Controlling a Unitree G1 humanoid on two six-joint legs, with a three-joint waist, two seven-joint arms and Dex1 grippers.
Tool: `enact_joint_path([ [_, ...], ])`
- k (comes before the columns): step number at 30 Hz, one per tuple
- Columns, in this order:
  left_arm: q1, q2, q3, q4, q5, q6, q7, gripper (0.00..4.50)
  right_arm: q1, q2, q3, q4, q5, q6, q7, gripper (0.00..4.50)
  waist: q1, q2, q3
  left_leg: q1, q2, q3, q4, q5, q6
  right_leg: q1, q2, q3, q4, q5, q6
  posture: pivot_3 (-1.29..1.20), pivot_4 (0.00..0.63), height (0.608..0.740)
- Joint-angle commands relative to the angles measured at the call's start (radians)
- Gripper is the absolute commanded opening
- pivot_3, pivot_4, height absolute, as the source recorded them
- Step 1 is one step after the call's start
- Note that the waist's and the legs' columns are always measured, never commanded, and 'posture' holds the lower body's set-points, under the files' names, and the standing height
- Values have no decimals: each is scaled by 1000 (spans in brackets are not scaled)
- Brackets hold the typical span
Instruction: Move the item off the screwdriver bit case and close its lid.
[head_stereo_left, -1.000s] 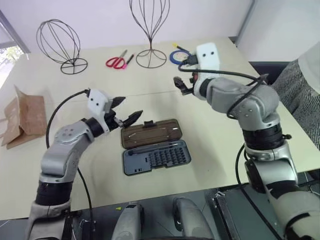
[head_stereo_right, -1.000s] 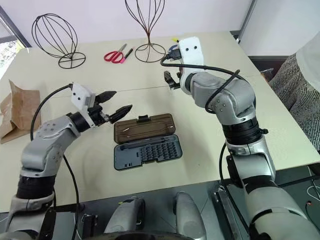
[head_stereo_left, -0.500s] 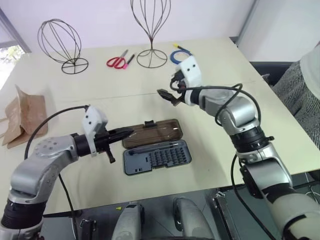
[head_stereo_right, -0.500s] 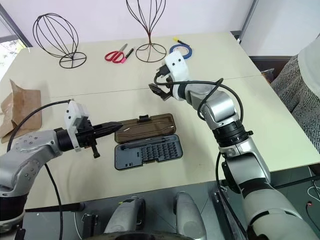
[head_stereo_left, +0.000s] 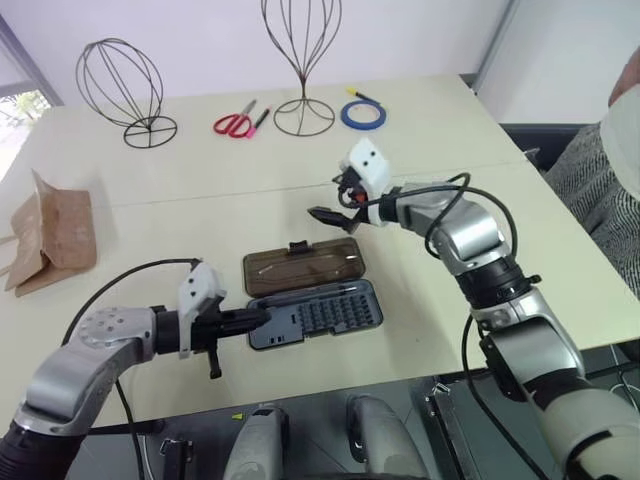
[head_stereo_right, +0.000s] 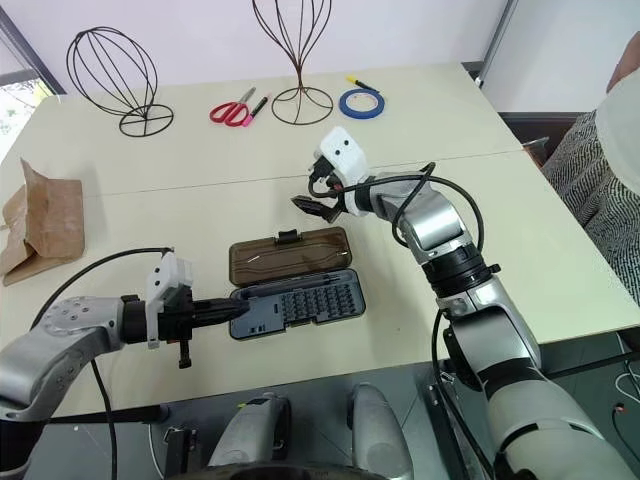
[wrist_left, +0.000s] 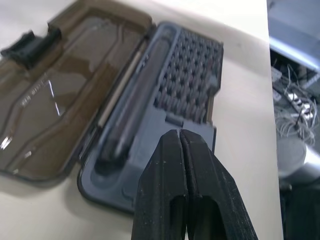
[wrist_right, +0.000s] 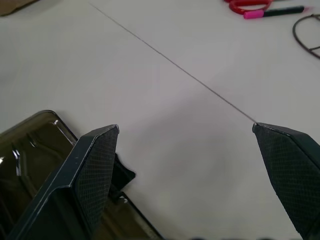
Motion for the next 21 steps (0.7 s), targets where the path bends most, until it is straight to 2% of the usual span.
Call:
enact_joint_path([
  [1,-1,-7,-32,30,44,-56,-12,35,-59,-18,23,63,-70,-106,89,4500,0,0,0,0,0,0,0,0,0,0,0,0,0,0,0,0,150,740],
  [5,-9,-27,-67,74,85,-98,-11,35,-98,-46,67,143,-126,-171,239,4500,0,1,0,0,0,0,0,0,0,0,0,0,0,0,0,0,150,740],
  [9,-12,-47,-91,122,126,-138,-8,35,-174,-38,77,295,-157,-147,341,4500,0,1,0,0,0,0,0,0,0,0,0,0,0,0,0,0,150,740],
  [14,-10,-60,-103,146,145,-164,1,35,-234,-9,85,470,-199,-154,423,4500,0,1,0,1,0,0,0,0,0,1,0,0,1,0,0,0,150,740],
  [21,6,-68,-107,145,156,-179,7,35,-231,26,82,576,-252,-194,473,4500,0,1,0,1,0,0,0,0,0,1,-1,0,1,0,0,0,150,740],
])
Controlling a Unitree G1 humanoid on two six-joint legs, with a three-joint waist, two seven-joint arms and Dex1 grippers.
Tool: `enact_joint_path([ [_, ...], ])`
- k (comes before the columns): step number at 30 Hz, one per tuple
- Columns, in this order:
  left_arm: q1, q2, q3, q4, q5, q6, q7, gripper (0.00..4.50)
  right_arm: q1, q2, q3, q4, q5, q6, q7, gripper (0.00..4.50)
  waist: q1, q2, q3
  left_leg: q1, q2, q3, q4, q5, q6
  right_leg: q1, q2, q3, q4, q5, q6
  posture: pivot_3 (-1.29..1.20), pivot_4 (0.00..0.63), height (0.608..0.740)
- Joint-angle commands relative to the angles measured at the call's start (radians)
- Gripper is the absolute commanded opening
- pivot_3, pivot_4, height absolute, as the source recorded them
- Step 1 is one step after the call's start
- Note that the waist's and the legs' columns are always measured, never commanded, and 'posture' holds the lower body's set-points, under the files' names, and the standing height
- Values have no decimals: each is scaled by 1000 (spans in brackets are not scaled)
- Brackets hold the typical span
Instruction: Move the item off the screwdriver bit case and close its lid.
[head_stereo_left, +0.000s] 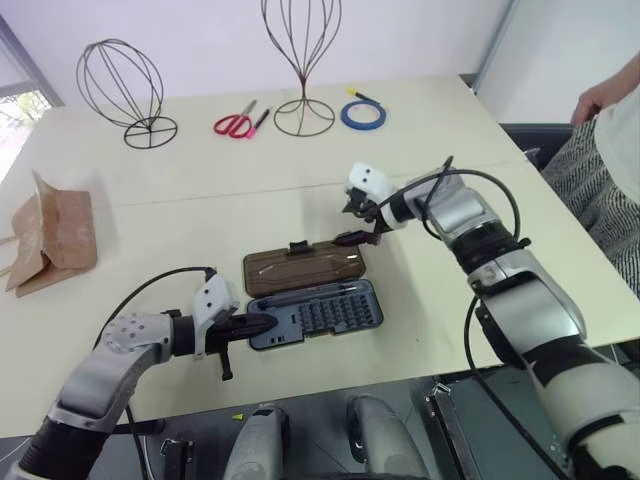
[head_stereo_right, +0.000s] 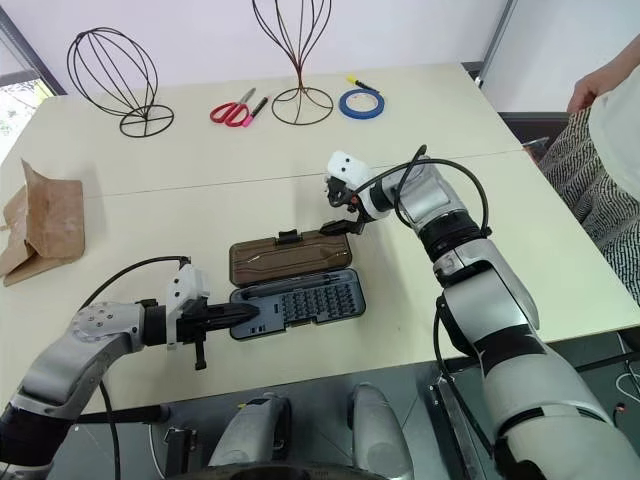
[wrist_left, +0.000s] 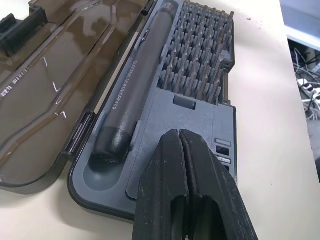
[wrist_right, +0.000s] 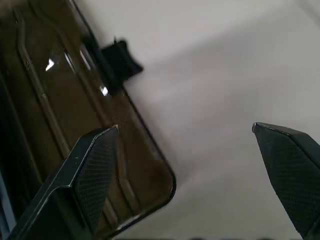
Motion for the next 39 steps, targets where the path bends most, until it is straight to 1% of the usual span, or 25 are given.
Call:
enact_joint_path([
  [1,19,-2,-16,11,25,3,9,35,-23,22,-33,36,-9,-22,14,4500,0,0,0,0,0,0,0,0,0,0,0,0,0,0,0,0,150,740],
  [11,25,-3,-19,30,36,-20,6,35,-36,62,-73,127,-41,-49,-18,4500,0,0,0,0,0,0,0,0,0,0,0,0,0,0,0,0,150,740],
  [14,23,-5,-21,41,40,-27,5,0,-28,66,-79,125,-47,-55,-13,3622,0,1,0,0,0,0,0,0,0,0,0,0,1,0,0,0,150,740],
  [15,21,-6,-22,39,40,-25,6,0,-24,67,-80,123,-50,-58,-12,3183,-1,1,0,0,0,0,0,0,0,0,0,0,1,0,0,0,150,740],
  [21,9,-6,-19,8,29,4,23,0,2,69,-73,90,-62,-58,7,59,-1,1,-1,1,0,0,0,0,0,0,0,0,1,0,0,0,150,740],
  [24,3,-9,-14,-12,19,27,36,0,20,66,-68,64,-77,-68,17,25,-9,1,-1,6,0,0,0,0,0,5,2,0,1,0,0,0,150,740],
  [31,3,-7,-7,-42,11,57,51,0,76,47,-52,-62,-103,-88,33,25,-23,1,-1,7,1,-1,-1,0,0,5,2,0,2,0,-1,0,150,740],
  [35,-8,-11,-5,-46,9,69,57,0,106,31,-54,-136,-125,-156,3,25,-25,1,-1,7,1,-1,-1,0,0,5,2,0,2,0,-1,0,150,740],
  [39,-23,-18,1,-40,8,78,65,0,135,3,-58,-205,-163,-296,-54,25,-25,1,-1,7,1,-1,-1,0,0,5,2,0,2,0,-1,0,150,740],
])
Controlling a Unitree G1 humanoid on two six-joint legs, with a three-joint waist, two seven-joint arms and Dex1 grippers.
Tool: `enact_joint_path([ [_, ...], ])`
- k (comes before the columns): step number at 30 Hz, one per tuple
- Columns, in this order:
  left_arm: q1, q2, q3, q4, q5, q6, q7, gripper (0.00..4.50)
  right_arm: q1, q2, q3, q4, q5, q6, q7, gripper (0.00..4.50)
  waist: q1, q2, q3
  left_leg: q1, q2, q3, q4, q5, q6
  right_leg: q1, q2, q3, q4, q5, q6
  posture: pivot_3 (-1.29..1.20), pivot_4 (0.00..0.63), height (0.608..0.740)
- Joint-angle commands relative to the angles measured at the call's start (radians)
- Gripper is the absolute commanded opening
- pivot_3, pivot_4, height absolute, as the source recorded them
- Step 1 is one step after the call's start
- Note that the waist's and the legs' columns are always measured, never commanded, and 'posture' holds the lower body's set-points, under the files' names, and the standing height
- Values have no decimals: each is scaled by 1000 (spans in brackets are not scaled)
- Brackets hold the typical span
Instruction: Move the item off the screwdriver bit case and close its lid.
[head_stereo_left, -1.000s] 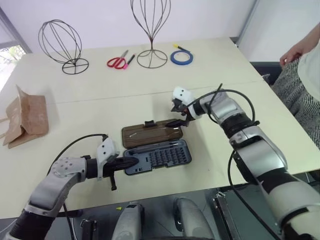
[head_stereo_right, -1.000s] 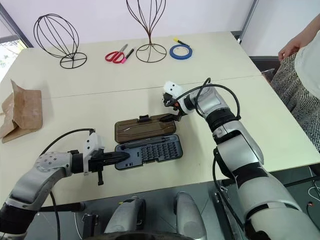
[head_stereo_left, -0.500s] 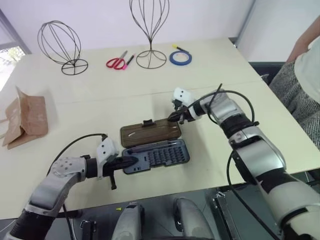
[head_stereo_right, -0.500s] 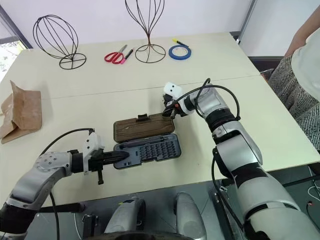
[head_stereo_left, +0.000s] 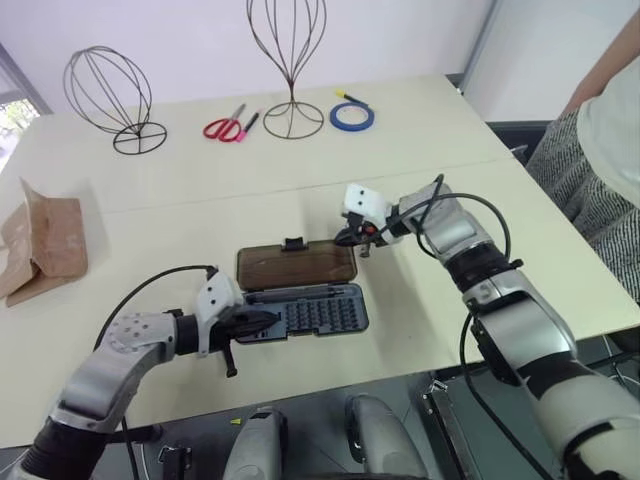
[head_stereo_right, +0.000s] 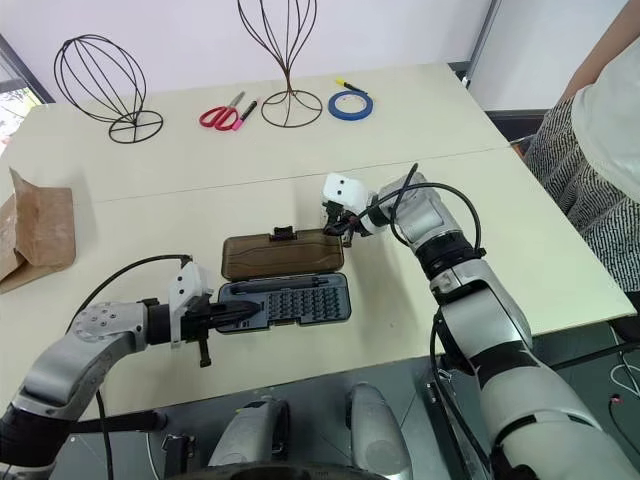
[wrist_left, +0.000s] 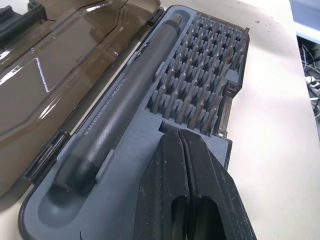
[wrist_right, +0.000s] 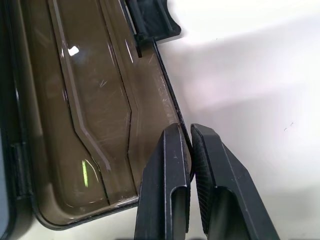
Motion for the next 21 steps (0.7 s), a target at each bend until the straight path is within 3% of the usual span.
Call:
enact_joint_path([
  [1,-10,-4,2,-6,2,12,11,0,11,-17,-8,-90,-27,-115,-63,25,1,0,0,0,0,0,0,0,0,0,0,0,0,0,0,0,150,740],
  [9,-28,-18,10,-1,-2,22,34,0,161,-65,-44,-405,-49,-295,-199,25,3,0,0,-1,0,0,0,0,0,0,-1,0,0,0,0,0,150,740],
  [21,-45,-36,16,24,0,22,46,0,370,-110,-93,-761,-113,-304,-366,25,16,0,0,-1,0,0,1,0,0,0,-1,0,0,0,0,0,150,740],
])
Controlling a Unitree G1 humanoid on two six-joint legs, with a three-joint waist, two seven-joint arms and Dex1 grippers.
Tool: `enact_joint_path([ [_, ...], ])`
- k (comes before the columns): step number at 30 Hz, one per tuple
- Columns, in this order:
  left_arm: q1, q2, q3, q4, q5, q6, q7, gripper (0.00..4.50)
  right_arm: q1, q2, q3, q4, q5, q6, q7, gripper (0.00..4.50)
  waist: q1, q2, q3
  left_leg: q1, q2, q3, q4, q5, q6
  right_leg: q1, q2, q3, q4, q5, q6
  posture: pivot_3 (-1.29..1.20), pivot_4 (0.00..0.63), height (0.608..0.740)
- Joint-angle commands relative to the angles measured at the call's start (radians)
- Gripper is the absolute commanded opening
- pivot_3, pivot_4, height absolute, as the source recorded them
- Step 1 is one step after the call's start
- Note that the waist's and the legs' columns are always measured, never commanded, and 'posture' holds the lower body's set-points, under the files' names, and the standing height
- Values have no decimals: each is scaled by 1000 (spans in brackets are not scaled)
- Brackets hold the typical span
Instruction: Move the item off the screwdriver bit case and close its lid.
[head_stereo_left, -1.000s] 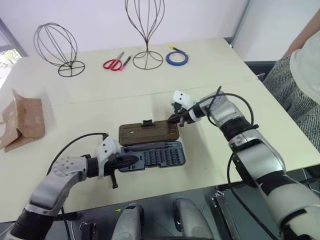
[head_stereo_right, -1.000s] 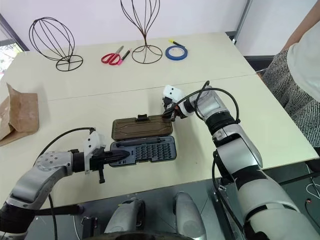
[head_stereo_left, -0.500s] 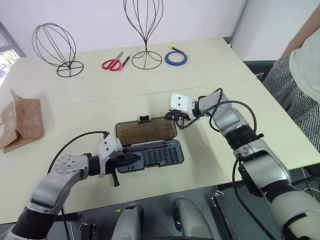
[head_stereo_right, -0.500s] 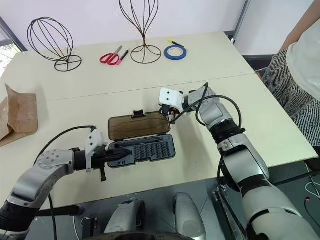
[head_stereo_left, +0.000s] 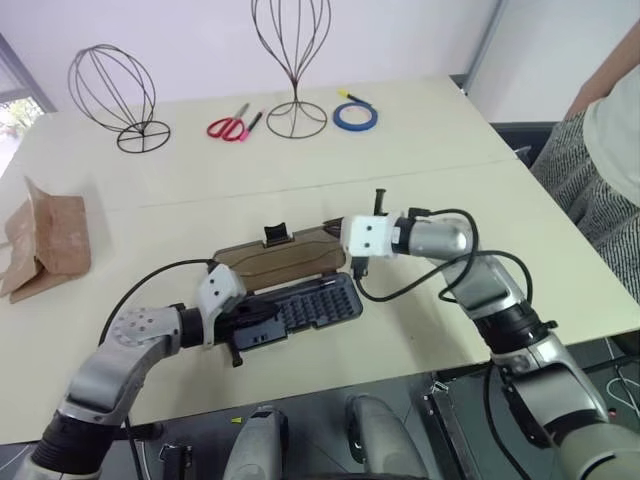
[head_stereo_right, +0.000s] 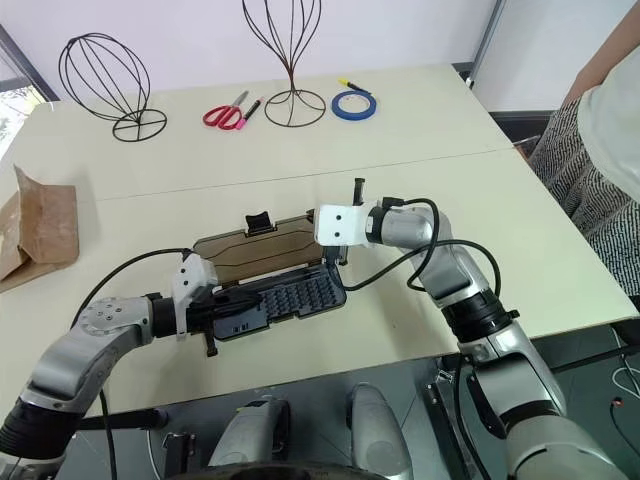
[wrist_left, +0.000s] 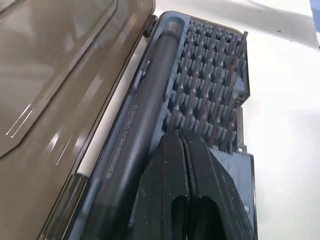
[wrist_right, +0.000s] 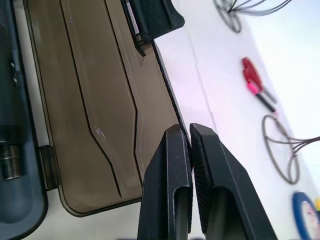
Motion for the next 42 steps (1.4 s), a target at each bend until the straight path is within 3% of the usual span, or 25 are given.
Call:
enact_joint_path([
  [1,-13,-3,16,12,-1,0,6,0,8,1,-44,-108,1,-21,-57,25,6,0,0,0,0,0,0,0,0,0,0,0,0,0,0,0,150,740],
  [14,-87,-11,67,-53,-159,116,-26,0,17,-15,-36,-110,-31,-47,-91,25,13,-1,0,-1,0,0,1,0,0,0,0,0,0,0,0,0,150,740],
  [28,-341,-82,207,-58,-331,238,143,0,30,-21,-16,-74,-44,-97,-92,25,15,-1,1,-1,0,0,2,0,0,0,0,0,0,0,0,0,150,740],
  [36,-475,-104,332,139,-266,180,301,0,27,-16,-10,-65,-49,-105,-93,25,12,-1,1,-1,-1,-1,2,0,0,0,0,-1,0,0,0,0,150,740],
  [42,-402,-27,330,268,-149,79,256,0,26,-13,-11,-61,-53,-109,-92,25,13,-2,1,-2,-1,0,2,0,-1,0,0,-1,0,0,0,0,150,740],
])
